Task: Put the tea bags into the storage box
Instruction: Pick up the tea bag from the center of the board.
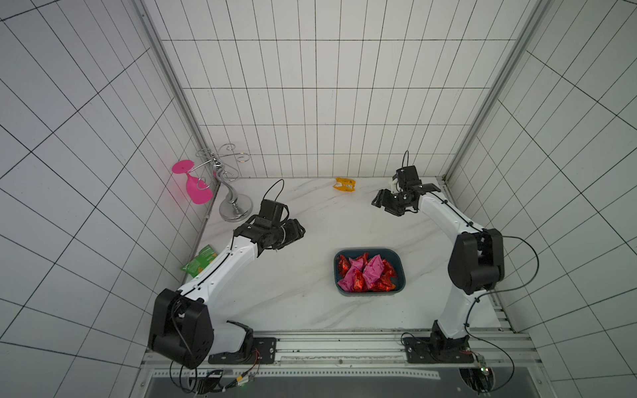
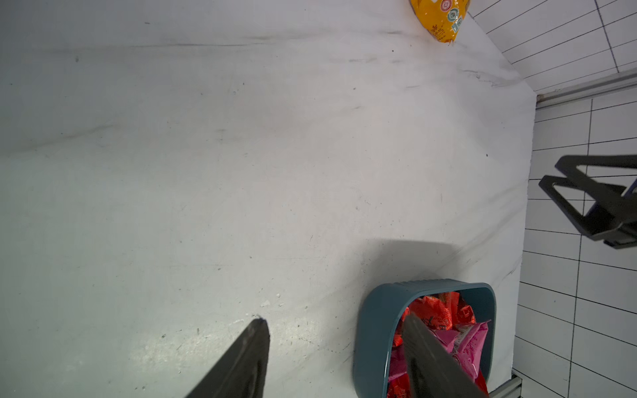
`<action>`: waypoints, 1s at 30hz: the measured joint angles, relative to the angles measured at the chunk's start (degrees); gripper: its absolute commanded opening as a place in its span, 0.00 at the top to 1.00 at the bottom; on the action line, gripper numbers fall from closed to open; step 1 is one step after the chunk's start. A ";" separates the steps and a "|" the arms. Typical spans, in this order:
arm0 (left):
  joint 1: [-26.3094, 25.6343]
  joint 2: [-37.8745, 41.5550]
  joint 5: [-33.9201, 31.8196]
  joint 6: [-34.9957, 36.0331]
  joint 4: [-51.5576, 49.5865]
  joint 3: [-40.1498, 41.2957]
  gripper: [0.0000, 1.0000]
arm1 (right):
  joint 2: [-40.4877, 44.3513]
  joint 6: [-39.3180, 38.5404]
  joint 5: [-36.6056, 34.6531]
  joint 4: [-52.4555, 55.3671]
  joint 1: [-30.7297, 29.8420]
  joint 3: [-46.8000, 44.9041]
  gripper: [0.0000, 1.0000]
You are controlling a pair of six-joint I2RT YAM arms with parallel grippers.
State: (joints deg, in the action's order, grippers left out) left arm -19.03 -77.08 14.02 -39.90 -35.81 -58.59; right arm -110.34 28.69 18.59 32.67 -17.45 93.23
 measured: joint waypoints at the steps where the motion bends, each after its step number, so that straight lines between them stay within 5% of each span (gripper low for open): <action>1: 0.33 -0.55 -0.09 0.46 -0.31 0.00 0.35 | -3.58 0.74 0.72 -0.87 -0.07 3.34 0.29; 14: 9.75 -8.37 3.91 4.11 -2.56 0.22 0.35 | -41.00 13.60 6.29 -7.98 -0.28 46.27 0.17; 21: 12.13 -11.85 7.91 6.10 -3.69 -0.44 0.35 | -49.18 23.47 6.62 -18.16 -0.63 50.99 0.18; 25: 12.66 -12.48 9.60 7.34 -4.79 -1.51 0.35 | -51.17 26.47 6.40 -21.40 -2.01 53.24 0.27; 30: 13.77 -13.81 11.15 7.91 -5.03 -3.02 0.35 | -51.89 29.33 6.01 -23.41 -3.87 53.24 0.58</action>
State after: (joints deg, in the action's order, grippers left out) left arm -5.26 -90.89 25.17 -31.99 -40.84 -61.60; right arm -162.23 58.02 24.60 9.26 -21.32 146.47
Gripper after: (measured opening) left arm 0.652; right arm 0.531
